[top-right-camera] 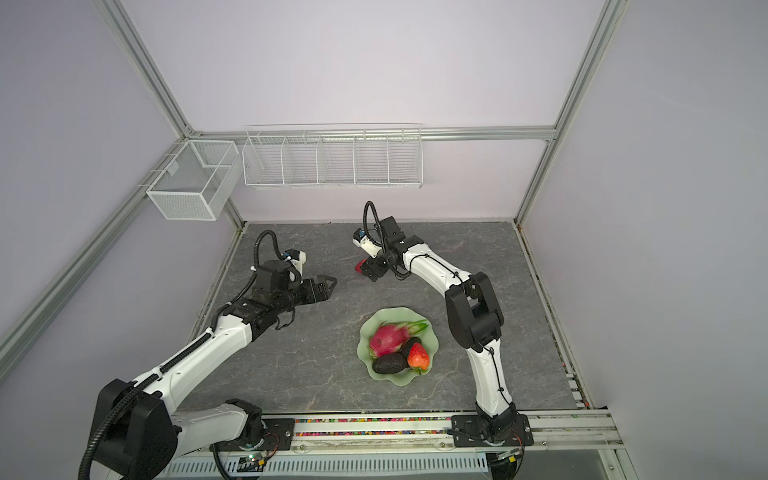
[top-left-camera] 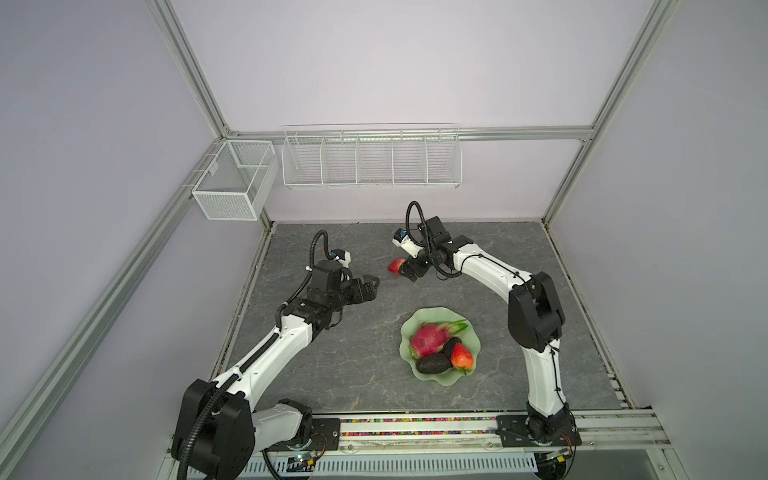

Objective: Place and organize the fake fruits in the fruit bowl
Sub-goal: 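Move the right gripper to the red-yellow strawberry farther from the robot, then grasp the red-yellow strawberry with the right gripper and lift it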

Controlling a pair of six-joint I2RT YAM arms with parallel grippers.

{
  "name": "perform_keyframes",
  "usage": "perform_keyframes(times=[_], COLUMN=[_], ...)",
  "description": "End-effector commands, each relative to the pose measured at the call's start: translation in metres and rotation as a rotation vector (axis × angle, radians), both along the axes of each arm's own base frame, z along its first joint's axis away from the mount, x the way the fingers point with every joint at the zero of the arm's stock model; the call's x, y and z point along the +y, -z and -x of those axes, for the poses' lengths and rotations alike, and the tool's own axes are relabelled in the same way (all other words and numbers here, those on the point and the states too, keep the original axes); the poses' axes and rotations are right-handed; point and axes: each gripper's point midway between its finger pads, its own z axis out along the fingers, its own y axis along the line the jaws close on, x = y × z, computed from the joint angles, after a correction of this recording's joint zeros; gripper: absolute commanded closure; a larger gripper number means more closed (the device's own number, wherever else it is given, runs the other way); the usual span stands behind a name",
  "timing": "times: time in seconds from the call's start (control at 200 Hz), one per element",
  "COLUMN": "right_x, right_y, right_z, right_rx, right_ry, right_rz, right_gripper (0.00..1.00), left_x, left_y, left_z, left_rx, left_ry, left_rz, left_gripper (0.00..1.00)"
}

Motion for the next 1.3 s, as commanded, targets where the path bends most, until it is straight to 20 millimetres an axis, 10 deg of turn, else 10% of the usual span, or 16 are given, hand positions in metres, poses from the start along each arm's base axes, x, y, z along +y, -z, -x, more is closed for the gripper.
perform_keyframes(times=[0.0,0.64,1.295], right_x=[0.011,0.031,0.027], right_y=[-0.017,0.05,0.076], right_z=[-0.013,-0.048,-0.031], right_rx=[-0.057,0.014,0.143], right_ry=[-0.115,-0.115,-0.151], right_rz=[-0.115,-0.138,-0.017], right_gripper=[0.11,0.12,0.08], left_x=[-0.002,0.001,-0.003], left_y=[-0.002,0.021,0.036], left_z=[0.003,0.008,0.005], left_rx=[0.009,0.053,0.089], left_ry=[-0.006,-0.013,-0.014], left_rz=[0.046,0.029,0.047], left_gripper=[0.04,0.04,0.04])
